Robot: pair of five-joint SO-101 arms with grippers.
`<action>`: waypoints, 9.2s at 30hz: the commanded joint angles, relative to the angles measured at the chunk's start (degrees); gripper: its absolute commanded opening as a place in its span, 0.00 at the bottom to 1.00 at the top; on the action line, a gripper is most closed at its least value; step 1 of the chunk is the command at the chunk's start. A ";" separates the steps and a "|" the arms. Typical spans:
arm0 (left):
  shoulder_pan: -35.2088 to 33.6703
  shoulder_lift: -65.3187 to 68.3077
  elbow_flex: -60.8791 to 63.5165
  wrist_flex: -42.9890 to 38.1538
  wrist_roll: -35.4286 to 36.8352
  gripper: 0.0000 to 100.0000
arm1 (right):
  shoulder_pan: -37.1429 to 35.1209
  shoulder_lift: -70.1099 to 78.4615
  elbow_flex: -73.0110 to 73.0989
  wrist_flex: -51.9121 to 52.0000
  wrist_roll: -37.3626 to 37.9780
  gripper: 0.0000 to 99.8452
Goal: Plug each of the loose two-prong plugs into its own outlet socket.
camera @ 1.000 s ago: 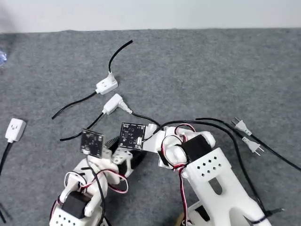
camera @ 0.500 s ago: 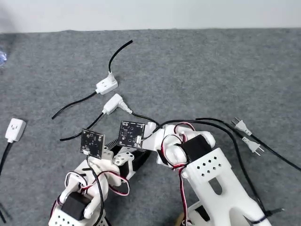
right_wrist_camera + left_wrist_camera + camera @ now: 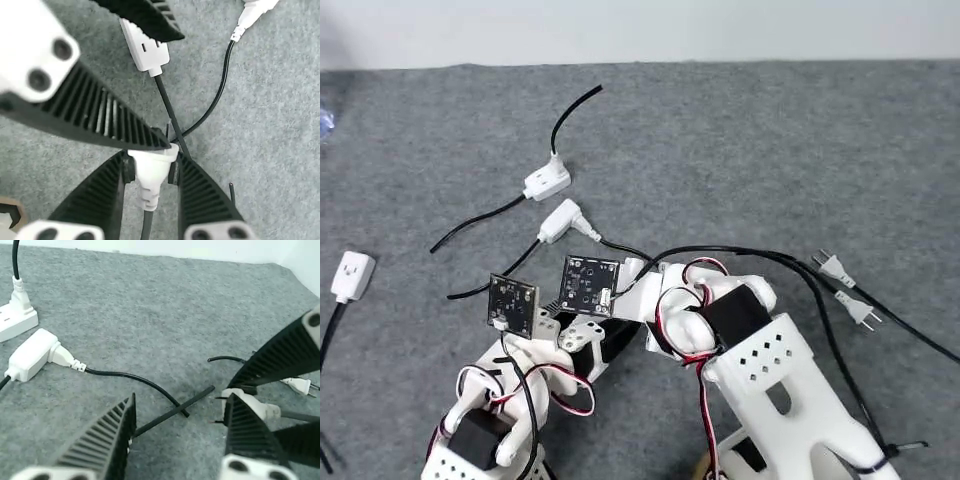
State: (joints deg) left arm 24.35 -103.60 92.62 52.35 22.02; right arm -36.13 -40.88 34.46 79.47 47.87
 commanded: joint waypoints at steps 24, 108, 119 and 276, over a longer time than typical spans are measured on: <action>0.09 -0.79 -1.27 0.53 -0.09 0.27 | -2.42 -9.80 -6.24 4.62 -1.58 0.01; -73.23 -0.79 3.82 9.14 -11.96 0.27 | -12.88 55.78 -38.24 -5.58 2.55 0.01; -73.23 -0.79 3.82 9.14 -11.96 0.27 | -11.91 56.84 -38.15 -4.70 3.52 0.01; -11.69 82.99 -31.69 -17.32 -71.21 0.27 | 26.77 28.18 8.18 -35.03 -29.63 0.32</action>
State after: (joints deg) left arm 12.75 -20.88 63.43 34.59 -47.87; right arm -9.14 -10.99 43.08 45.36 17.45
